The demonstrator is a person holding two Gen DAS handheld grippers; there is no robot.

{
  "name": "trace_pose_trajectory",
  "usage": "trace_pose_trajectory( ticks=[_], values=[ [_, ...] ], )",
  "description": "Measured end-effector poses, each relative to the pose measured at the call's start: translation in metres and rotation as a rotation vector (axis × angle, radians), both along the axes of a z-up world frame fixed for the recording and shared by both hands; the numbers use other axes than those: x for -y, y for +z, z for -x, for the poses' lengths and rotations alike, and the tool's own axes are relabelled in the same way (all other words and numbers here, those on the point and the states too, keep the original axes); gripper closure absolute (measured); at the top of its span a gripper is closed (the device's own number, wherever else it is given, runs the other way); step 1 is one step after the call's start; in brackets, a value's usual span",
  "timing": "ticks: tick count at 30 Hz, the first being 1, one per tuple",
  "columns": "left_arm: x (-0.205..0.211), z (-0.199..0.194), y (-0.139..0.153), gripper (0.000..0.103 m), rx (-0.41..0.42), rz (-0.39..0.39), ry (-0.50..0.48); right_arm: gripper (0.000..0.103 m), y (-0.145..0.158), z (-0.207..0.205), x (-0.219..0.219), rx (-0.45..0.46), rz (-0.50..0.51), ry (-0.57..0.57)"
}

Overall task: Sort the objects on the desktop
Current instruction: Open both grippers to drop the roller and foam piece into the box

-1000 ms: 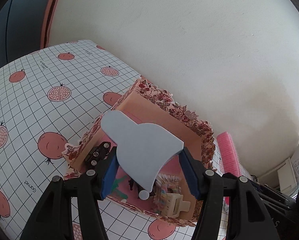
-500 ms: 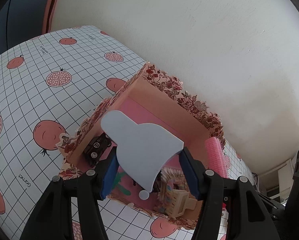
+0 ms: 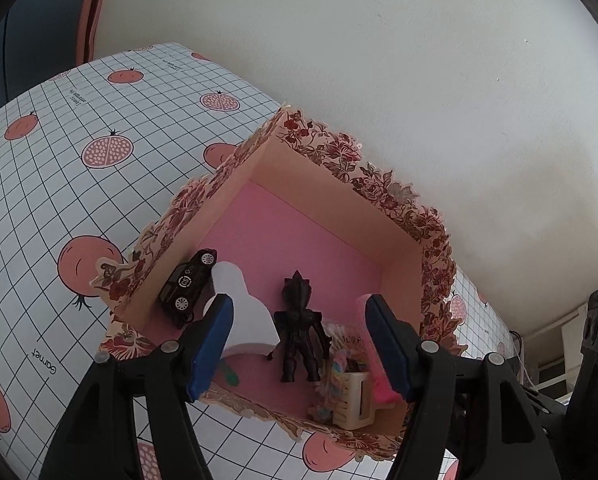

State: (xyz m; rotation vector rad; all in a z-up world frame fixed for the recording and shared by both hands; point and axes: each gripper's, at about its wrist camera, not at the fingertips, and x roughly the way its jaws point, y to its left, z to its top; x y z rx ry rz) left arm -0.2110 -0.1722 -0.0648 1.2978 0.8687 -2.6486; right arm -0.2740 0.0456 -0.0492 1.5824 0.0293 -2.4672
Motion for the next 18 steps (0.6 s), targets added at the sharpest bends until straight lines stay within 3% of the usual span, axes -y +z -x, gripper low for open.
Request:
trace_pose_trajectory(
  ticks=[18],
  values=[
    [-0.0025,0.0001,0.0015,0.032,0.014,0.004,-0.009,0.067,0.0025,0.0002,0.0003,0.0,-0.001,0.002]
  ],
)
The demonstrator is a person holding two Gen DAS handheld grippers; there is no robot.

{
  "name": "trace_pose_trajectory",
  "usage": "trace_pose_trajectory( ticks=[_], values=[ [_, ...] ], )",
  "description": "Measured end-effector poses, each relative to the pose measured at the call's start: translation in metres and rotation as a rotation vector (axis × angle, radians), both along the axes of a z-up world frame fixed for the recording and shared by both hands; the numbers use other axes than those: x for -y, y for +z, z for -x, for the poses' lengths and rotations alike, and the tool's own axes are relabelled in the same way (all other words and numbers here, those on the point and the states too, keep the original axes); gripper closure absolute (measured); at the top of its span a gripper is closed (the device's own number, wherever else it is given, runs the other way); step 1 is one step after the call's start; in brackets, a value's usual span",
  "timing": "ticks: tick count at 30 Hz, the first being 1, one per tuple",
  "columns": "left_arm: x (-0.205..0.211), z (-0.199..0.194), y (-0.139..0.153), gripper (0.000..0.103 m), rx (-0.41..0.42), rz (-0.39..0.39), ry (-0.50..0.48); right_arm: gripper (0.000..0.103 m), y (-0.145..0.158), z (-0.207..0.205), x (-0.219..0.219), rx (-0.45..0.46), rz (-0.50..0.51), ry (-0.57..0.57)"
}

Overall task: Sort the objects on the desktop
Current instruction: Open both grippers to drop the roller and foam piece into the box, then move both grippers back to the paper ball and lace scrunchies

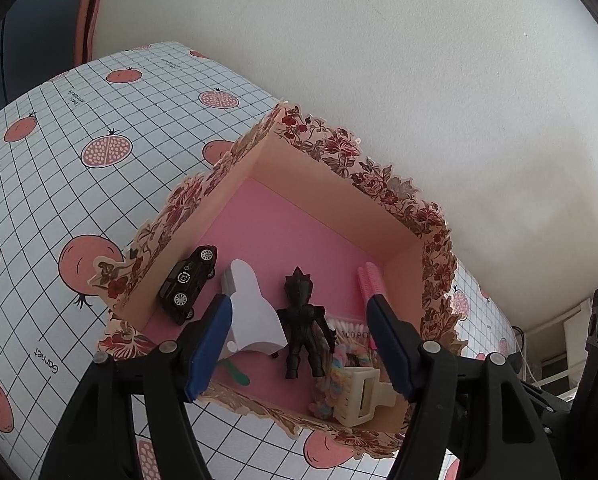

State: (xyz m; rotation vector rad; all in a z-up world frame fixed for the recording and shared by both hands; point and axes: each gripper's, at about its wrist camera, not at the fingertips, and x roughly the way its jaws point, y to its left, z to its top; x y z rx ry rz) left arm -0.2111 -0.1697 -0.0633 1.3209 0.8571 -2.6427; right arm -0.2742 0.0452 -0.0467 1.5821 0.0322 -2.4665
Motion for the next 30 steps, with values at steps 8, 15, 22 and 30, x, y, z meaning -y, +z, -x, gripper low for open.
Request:
trace_pose_trajectory(
  ticks=[8,15,22,30],
  values=[
    [-0.005,-0.002,0.007,0.03,-0.007,0.016,-0.008,0.067,0.017,-0.007,-0.008,-0.023,0.014,-0.009],
    [-0.018,-0.004,0.02,0.029,-0.047,0.043,-0.048,0.067,0.035,-0.015,-0.018,-0.046,0.017,-0.023],
    [-0.03,-0.01,0.032,0.018,-0.086,0.055,-0.086,0.065,0.047,-0.027,-0.034,-0.06,0.001,-0.043],
    [-0.041,-0.016,0.039,0.011,-0.099,0.079,-0.086,0.032,0.056,-0.036,-0.059,-0.074,-0.016,-0.11]
  ],
)
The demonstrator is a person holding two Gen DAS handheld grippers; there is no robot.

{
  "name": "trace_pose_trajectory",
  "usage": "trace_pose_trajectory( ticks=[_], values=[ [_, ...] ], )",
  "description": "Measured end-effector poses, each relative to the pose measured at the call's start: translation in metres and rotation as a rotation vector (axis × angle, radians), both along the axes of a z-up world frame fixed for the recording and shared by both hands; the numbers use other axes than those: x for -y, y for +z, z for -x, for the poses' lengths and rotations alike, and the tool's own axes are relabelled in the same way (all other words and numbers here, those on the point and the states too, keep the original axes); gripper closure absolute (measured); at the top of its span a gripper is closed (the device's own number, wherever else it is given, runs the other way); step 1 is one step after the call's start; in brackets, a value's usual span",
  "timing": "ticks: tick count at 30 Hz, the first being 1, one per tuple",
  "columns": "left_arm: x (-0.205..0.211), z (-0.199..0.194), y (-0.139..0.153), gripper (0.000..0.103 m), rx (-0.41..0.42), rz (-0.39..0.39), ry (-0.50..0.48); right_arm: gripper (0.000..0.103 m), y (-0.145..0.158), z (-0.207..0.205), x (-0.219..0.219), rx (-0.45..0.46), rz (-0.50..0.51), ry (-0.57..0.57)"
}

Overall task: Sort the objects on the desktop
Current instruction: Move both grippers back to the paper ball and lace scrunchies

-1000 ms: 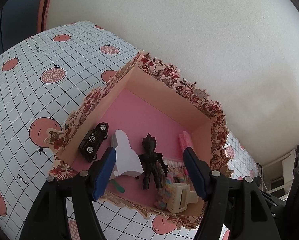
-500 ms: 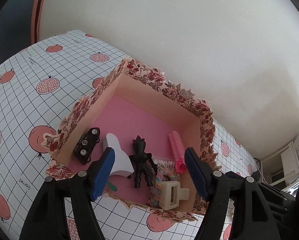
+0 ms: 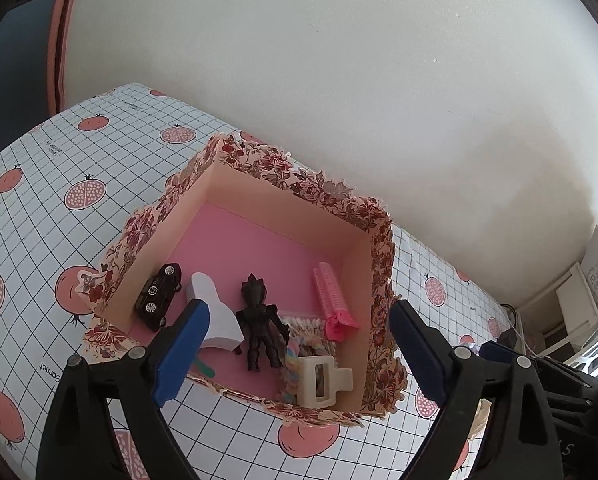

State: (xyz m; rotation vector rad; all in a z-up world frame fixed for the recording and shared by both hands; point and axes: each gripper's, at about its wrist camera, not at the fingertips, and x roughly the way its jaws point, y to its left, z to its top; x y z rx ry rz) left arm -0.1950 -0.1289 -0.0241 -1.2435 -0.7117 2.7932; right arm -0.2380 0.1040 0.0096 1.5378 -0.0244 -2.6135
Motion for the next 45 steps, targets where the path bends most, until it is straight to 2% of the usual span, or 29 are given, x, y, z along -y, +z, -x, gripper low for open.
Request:
trace_pose_trajectory(
  ticks=[6,10,14,17,29,31,34,45],
  values=[
    [-0.005,-0.002,-0.003,0.011,0.014,-0.01,-0.003,0.026,-0.002,-0.007,-0.026,0.028,0.015,-0.062],
    [-0.011,-0.003,-0.006,0.011,0.041,0.006,-0.005,0.017,-0.002,-0.016,-0.041,0.03,0.014,-0.081],
    [-0.017,-0.005,-0.01,0.011,0.062,0.019,-0.009,0.002,-0.003,-0.024,-0.059,0.04,0.014,-0.114],
    [-0.023,-0.008,-0.011,0.011,0.057,0.039,-0.02,0.0,-0.003,-0.031,-0.072,0.042,0.028,-0.132],
    [-0.049,-0.018,-0.014,0.007,0.055,0.084,-0.041,0.0,-0.003,-0.072,-0.122,0.052,0.04,-0.223],
    [-0.052,-0.02,-0.014,0.0,0.056,0.081,-0.041,0.0,-0.001,-0.081,-0.129,0.053,0.039,-0.249],
    [-0.058,-0.024,-0.01,0.0,0.046,0.072,-0.047,0.0,0.005,-0.094,-0.138,0.051,0.026,-0.282],
    [-0.091,-0.035,0.002,0.0,-0.036,0.016,-0.222,0.0,0.031,-0.136,-0.142,0.051,-0.068,-0.386]
  ],
)
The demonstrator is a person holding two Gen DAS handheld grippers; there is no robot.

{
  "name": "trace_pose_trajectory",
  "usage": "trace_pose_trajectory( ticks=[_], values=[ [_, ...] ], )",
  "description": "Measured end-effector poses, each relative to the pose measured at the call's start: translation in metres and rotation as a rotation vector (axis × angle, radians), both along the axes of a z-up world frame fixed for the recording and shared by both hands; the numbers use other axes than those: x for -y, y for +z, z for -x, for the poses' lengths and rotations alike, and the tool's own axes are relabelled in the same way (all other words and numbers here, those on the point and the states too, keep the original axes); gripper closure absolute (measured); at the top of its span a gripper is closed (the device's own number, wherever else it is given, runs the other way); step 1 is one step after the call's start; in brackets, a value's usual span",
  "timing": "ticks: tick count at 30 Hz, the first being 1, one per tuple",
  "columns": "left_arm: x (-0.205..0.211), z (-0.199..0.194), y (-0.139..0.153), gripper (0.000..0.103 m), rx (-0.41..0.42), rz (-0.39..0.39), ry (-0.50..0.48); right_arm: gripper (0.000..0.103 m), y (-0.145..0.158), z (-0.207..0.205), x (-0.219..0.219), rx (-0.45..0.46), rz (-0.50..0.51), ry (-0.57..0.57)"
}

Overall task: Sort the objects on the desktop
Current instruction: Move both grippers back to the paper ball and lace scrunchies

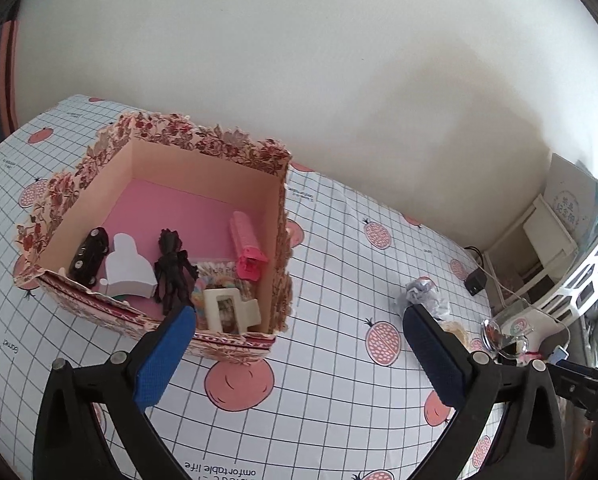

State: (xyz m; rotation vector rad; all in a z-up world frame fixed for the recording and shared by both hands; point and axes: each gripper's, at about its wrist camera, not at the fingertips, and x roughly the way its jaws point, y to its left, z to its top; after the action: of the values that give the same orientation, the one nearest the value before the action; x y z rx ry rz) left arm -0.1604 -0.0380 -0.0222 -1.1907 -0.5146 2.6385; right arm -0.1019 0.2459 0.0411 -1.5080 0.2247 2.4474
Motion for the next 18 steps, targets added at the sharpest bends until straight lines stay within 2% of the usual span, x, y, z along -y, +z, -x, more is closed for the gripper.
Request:
trace_pose_trajectory(
  ticks=[6,11,15,18],
  values=[
    [-0.013,-0.005,0.002,0.0,-0.037,-0.012,-0.094,0.0,0.008,-0.01,0.011,0.01,-0.051,-0.026],
    [-0.019,-0.008,0.007,0.0,-0.063,-0.017,-0.161,0.0,0.005,-0.012,0.032,0.024,-0.095,0.008],
    [-0.019,-0.016,0.017,0.0,-0.124,-0.022,-0.192,0.0,0.002,-0.012,0.038,0.019,-0.067,0.007],
    [-0.022,-0.015,0.019,0.0,-0.125,-0.039,-0.199,0.0,0.002,-0.012,0.036,0.021,-0.062,-0.008]
  ],
)
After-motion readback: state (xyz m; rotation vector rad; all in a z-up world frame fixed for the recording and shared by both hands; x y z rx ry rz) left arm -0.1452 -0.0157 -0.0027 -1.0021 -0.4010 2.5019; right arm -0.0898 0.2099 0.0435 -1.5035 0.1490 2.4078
